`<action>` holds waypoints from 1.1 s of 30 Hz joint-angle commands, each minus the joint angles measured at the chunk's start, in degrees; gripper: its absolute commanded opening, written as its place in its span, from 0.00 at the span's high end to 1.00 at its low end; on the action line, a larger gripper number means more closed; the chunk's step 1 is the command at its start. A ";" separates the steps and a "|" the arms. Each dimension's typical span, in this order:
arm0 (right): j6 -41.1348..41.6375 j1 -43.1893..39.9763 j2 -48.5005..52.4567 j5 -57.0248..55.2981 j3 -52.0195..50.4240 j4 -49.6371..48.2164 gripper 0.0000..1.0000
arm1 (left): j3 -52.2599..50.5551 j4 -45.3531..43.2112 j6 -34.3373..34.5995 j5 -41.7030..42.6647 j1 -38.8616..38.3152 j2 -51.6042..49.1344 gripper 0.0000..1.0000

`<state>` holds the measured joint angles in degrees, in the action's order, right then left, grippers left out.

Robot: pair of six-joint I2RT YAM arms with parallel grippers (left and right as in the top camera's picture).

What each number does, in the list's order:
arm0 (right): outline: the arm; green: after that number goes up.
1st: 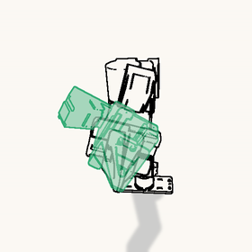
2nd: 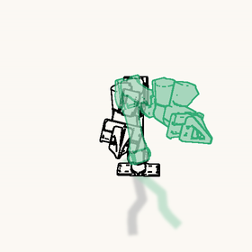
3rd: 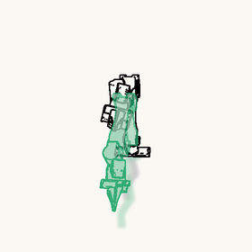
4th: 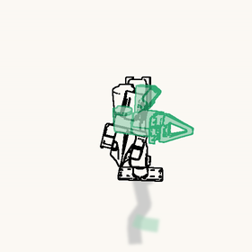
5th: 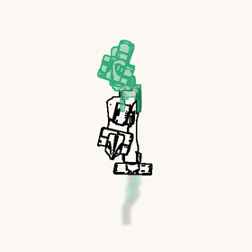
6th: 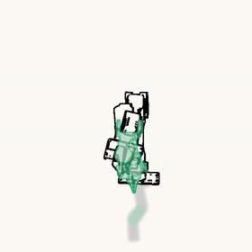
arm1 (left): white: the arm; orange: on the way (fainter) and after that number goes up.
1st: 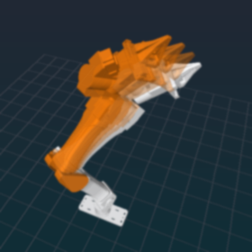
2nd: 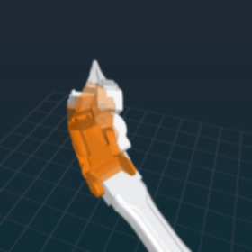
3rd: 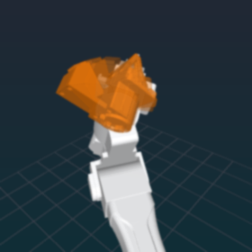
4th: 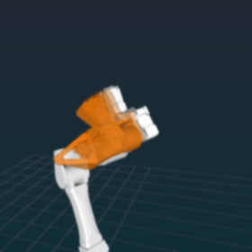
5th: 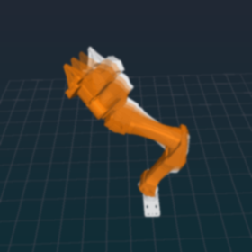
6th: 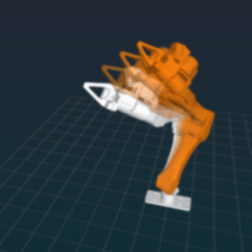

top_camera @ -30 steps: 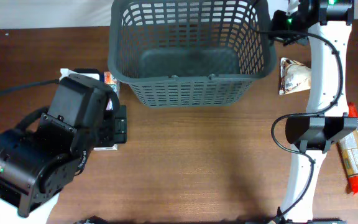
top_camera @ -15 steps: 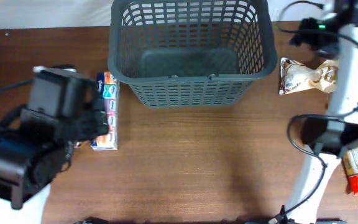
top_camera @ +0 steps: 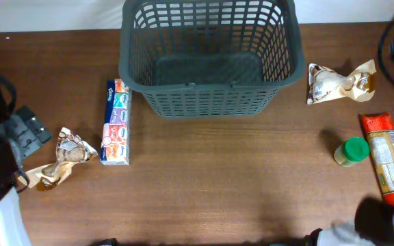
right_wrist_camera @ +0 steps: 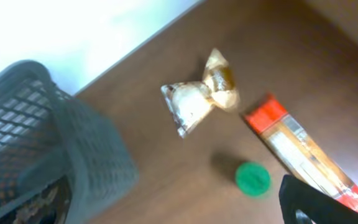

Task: Pack container
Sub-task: 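Lower the right gripper over the green-capped seasoning jar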

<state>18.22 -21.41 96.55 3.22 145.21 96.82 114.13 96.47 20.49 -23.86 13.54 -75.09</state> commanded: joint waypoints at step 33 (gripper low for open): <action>22.75 -10.49 -2.16 -5.44 -65.31 -25.11 0.01 | 0.28 0.04 -0.83 2.01 0.87 0.44 0.01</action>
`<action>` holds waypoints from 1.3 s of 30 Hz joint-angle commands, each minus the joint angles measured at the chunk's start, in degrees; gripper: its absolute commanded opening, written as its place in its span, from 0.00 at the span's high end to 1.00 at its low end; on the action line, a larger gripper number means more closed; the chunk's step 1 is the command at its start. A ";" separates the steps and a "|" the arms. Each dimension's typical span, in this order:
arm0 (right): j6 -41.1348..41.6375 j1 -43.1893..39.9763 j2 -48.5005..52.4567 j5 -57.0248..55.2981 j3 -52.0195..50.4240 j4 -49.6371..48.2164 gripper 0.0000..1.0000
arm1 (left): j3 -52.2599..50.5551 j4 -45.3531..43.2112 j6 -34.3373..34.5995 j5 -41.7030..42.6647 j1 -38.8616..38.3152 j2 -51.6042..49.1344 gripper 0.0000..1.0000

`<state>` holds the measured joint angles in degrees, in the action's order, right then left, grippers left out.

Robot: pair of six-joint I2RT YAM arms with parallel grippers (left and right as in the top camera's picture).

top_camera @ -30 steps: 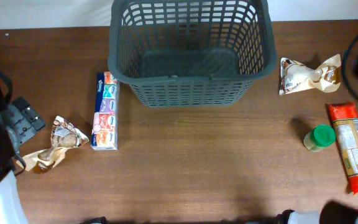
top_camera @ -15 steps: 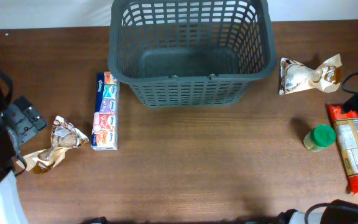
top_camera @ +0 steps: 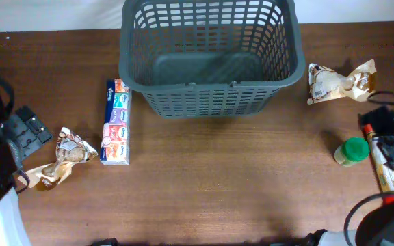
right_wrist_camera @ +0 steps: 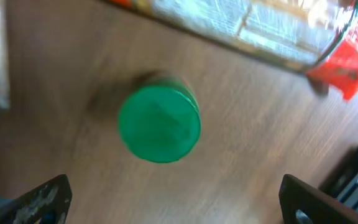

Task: Pack container
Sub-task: 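Lower the right gripper over the green-capped seasoning jar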

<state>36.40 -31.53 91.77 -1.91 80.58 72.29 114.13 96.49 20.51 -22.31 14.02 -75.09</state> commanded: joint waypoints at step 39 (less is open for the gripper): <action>2.91 8.11 14.05 -7.61 -0.79 -6.25 0.01 | 0.28 0.02 -0.85 0.46 0.39 0.44 0.01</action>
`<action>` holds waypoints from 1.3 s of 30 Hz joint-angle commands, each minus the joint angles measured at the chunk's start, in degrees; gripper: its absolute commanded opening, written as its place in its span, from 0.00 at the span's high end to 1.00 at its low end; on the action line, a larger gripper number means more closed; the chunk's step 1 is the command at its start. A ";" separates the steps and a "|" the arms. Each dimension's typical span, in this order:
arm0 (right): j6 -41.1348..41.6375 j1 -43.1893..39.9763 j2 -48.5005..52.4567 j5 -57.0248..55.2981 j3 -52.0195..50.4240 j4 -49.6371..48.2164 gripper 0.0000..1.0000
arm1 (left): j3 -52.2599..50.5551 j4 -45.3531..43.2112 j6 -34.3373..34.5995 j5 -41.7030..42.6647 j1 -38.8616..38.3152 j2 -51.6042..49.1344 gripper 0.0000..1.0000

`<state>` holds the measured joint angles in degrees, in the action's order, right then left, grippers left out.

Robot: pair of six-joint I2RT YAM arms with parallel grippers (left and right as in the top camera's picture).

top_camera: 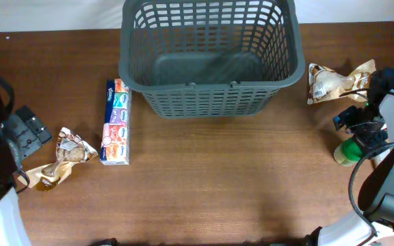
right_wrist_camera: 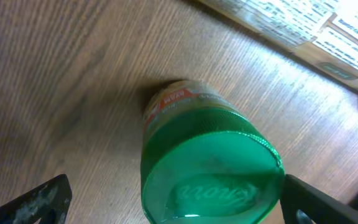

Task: Pack container
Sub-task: 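Lower the right gripper over the green-capped seasoning jar, then close the right gripper around the jar and lift it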

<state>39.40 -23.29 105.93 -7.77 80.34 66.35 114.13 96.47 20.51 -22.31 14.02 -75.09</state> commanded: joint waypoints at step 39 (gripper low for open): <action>-12.24 -3.04 -0.11 2.93 -10.05 -9.22 0.01 | 0.28 0.04 -0.85 0.46 0.39 0.44 0.01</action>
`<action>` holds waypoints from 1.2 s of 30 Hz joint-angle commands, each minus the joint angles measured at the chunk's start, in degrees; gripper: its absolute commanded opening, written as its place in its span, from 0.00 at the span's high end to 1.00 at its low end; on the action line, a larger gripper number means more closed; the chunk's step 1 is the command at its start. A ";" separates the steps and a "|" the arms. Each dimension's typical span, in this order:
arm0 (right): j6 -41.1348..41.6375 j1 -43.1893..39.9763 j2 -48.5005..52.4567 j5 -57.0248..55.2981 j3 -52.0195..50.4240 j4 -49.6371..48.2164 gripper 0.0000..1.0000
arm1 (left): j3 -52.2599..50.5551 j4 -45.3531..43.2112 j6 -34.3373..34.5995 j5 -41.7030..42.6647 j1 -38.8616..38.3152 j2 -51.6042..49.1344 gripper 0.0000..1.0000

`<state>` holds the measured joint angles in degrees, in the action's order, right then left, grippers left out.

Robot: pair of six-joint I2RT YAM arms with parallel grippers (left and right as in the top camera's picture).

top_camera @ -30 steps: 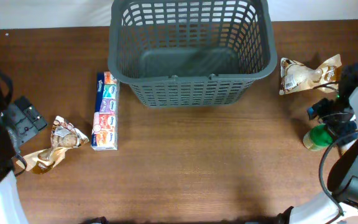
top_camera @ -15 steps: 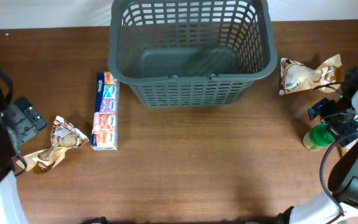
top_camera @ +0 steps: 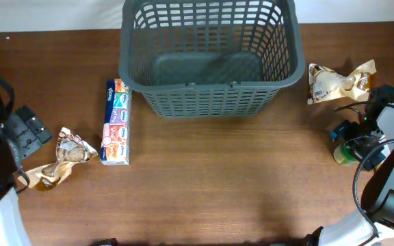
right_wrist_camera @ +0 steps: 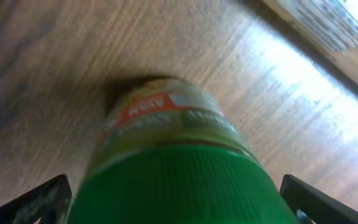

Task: Pack container
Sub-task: 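Close the right gripper around the jar and lift it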

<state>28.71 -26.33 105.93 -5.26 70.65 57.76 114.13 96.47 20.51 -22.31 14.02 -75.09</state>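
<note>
A jar with a green lid [right_wrist_camera: 173, 180] and a red-and-yellow label stands on the table at the right, mostly hidden under my right arm in the overhead view [top_camera: 343, 154]. My right gripper [right_wrist_camera: 179, 202] is open and low over it, with one finger on each side of the lid and not pressing on it. The dark grey slatted basket [top_camera: 211, 85] stands at the back centre with nothing in it. My left gripper [top_camera: 31, 130] rests at the far left edge, away from all the items.
A pack of tissues [top_camera: 116, 123] lies left of the basket. One snack bag [top_camera: 63, 158] lies near the left arm and another [top_camera: 337, 82] right of the basket. An edge of the pasta packet [right_wrist_camera: 328, 31] shows beside the jar.
My right gripper has come lower over the green-lidded jar, so the lid now fills the gap between its open fingers. The jar stands where it stood. The left arm has not moved.
My right gripper was first off the table's right front, looking at the jar, pasta packet and snack bag. Then it was open high above the jar. Later it was closer to the lid, and now it straddles it. No item has moved.
</note>
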 commanded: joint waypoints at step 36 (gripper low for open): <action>-1.51 -2.29 0.55 2.03 -0.37 -3.65 0.01 | 0.28 0.04 -0.87 0.46 0.39 0.44 0.01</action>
<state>27.00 -28.40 105.93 -2.94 70.63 54.26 114.13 96.49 20.51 -22.31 14.02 -75.09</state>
